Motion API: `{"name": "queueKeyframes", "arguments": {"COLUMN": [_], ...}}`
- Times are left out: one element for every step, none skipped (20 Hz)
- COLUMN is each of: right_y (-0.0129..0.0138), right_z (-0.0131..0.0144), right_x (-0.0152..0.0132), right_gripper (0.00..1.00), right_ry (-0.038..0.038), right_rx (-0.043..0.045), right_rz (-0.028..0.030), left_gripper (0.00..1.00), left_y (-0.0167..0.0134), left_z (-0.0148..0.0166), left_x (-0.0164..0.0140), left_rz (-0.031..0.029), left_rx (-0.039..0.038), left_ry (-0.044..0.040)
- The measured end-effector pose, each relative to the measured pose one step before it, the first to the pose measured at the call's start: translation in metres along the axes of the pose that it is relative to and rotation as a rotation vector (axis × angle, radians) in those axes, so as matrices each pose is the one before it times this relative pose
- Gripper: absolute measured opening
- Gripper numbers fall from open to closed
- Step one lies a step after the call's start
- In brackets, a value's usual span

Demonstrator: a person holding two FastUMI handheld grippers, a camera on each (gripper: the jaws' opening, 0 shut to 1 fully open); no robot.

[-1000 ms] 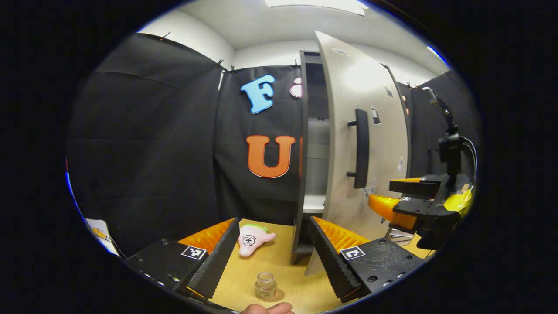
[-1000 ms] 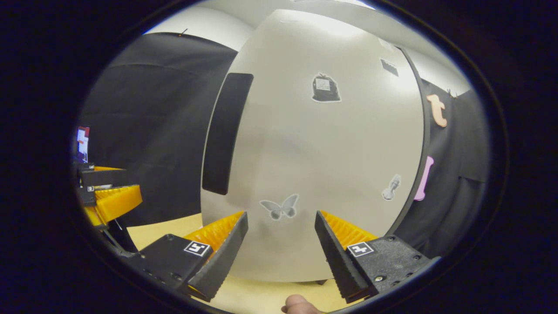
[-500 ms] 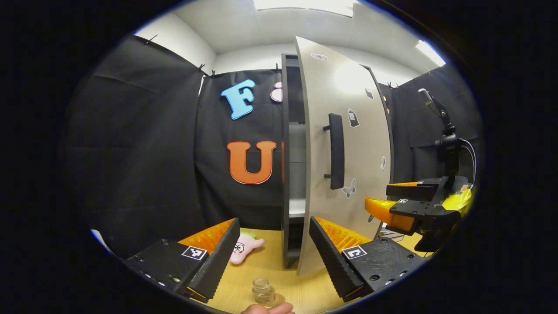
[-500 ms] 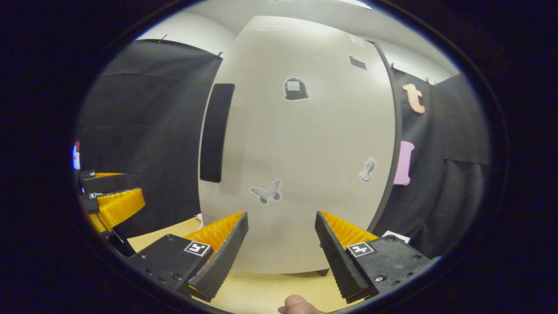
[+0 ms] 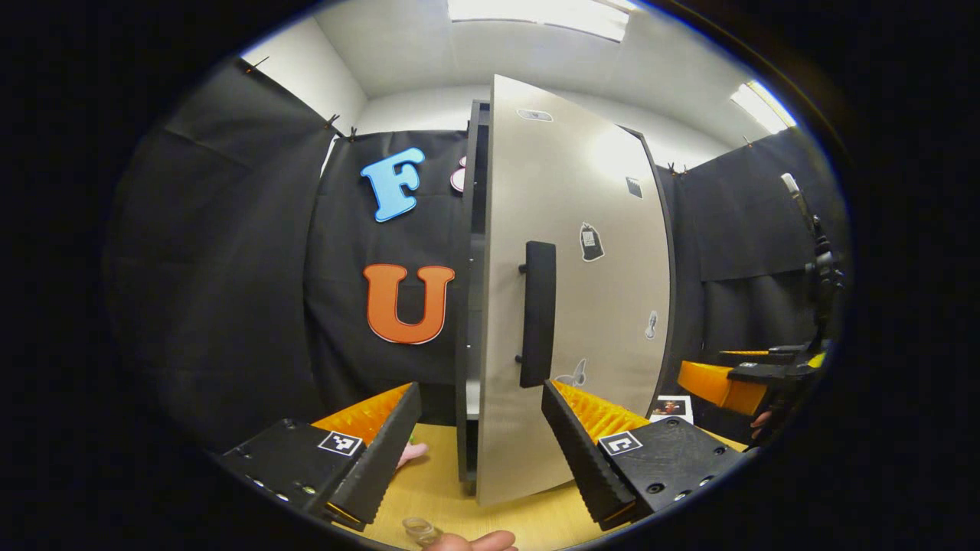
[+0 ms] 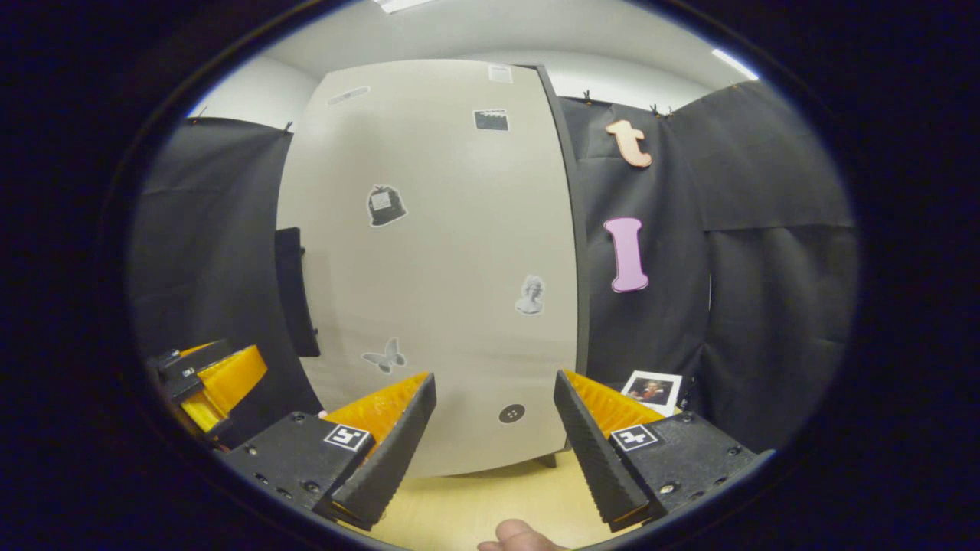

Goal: Open the cabinet door with the right hand, grasp the bottle in the cabinet with the left hand and place it on the coaster, then close the cabinet door with the right hand.

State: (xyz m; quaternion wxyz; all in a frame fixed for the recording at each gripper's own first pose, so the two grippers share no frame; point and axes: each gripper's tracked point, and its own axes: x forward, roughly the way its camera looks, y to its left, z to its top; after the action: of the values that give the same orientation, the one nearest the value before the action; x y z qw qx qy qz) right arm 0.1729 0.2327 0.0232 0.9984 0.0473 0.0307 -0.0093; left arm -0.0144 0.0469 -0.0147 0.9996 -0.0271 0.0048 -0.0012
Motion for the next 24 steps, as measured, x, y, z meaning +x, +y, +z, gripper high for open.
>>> {"name": "queueKeyframes", "arguments": {"right_y": [-0.00631,-0.00183,-0.00116,-0.00514,-0.00487,-0.00131,-0.00285,-0.00324,-0.00144,-0.00031,-0.00019,-0.00093,-0.00457,-0.00377,-0.00043,0.00099,-0.00094,-0.00135,-0.00213,-0.00013,0.00067,0.00094,0.00143,0.00168], "right_z": [-0.00002,0.00253,0.00625,0.00557,0.00156,0.00009,0.00155,0.00416,0.00027,-0.00426,-0.00642,-0.00165,0.00016,-0.00138,-0.0027,0.00081,0.00184,0.00291,0.00138,0.0015,-0.00097,-0.00027,-0.00113,0.00016], "right_x": [-0.00142,-0.00356,0.0012,0.00056,-0.00155,0.00407,0.00473,0.00401,0.0066,0.00281,0.00134,0.00146,0.00288,0.00247,0.00311,0.00185,0.00177,0.00091,0.00176,0.00182,0.00251,0.00067,0.00115,0.00031], "right_gripper": [1.0,1.0,1.0,0.99,0.99,0.99,0.99,0.99,1.0,0.99,0.99,0.99,0.99,1.0,1.0,1.0,1.0,0.99,0.99,0.99,0.99,0.99,0.99,0.99], "right_ry": [0.01843,-0.00343,-0.02406,-0.01226,0.00376,0.01113,0.00048,-0.01153,-0.00235,0.02554,0.02054,0.00233,-0.00151,0.00638,0.00428,-0.00383,-0.00799,-0.00761,-0.0055,-0.00379,-0.00205,0.00084,0.00187,-0.00029], "right_rx": [0.00201,0.01484,0.0144,0.00184,-0.00732,-0.0149,-0.00848,0.00394,0.00668,0.0021,-0.00201,-0.00942,-0.01792,-0.01599,-0.00286,0.00652,0.00153,-0.0058,-0.00618,-0.00307,-0.00187,-0.00011,-0.00006,0.00018], "right_rz": [-0.01052,0.00866,0.00499,-0.01481,-0.00344,0.00312,-0.00708,-0.003,0.0008,0.00455,0.0089,0.00337,-0.00858,-0.00922,0.00371,0.00774,0.00304,-0.00126,-0.00335,-0.00036,0.00009,0.00193,0.00211,0.00404], "left_gripper": [0.96,0.95,0.95,0.95,0.95,0.95,0.95,0.95,0.95,0.95,0.95,0.95,0.95,0.95,0.95,0.95,0.95,0.95,0.95,0.95,0.95,0.95,0.95,0.95], "left_y": [-0.00775,-0.00705,-0.00407,-0.00462,-0.00641,-0.00159,-0.00358,-0.00626,-0.00357,-0.00345,-0.00414,-0.00359,-0.00201,-0.00005,-0.00117,0.00015,0.00321,0.00024,-0.00112,0.00206,0.00166,0.00152,0.00297,0.00192], "left_z": [-0.00494,0.00054,0.00672,0.00359,0.00436,0.00349,0.00288,0.00184,-0.00021,-0.00223,0.00009,0.00176,0.0009,-0.00079,-0.00181,0.00121,0.0016,0.00077,-0.00054,-0.00027,0.00026,-0.00072,-0.00067,-0.00046], "left_x": [0.00715,0.00518,0.00562,0.00419,0.00178,0.00019,0.00033,0.00134,0.00107,0.00146,0.00123,0.00153,0.00073,-0.0006,0.00129,0.00267,0.00386,0.00237,0.00035,0.00261,-0.0005,0.00118,0.00096,0.00007], "left_rz": [-0.00364,-0.0058,-0.00363,-0.00224,-0.0012,0.01032,0.00402,-0.00653,0.00153,-0.00381,-0.00363,-0.00526,-0.00186,0.00743,-0.0008,-0.00365,0.0009,0.00145,0.0019,0.00584,0.00571,0.0061,0.00693,0.00344], "left_rx": [-0.00339,-0.00881,-0.00474,0.00514,0.01695,0.01459,0.00401,-0.00489,-0.0027,0.00047,-0.00054,0.00228,0.00794,0.00602,-0.00186,-0.00292,0.00363,0.00351,-0.00016,-0.00254,-0.00344,-0.00146,-0.00068,-0.00065], "left_ry": [0.02233,0.01207,-0.00257,0.0077,0.00861,-0.00129,-0.00412,-0.00784,-0.00146,0.00943,0.00147,-0.00766,-0.00457,0.00238,0.00032,-0.00375,-0.0017,-0.00206,0.00152,0.00047,0.00249,0.00323,0.00275,0.00043]}}
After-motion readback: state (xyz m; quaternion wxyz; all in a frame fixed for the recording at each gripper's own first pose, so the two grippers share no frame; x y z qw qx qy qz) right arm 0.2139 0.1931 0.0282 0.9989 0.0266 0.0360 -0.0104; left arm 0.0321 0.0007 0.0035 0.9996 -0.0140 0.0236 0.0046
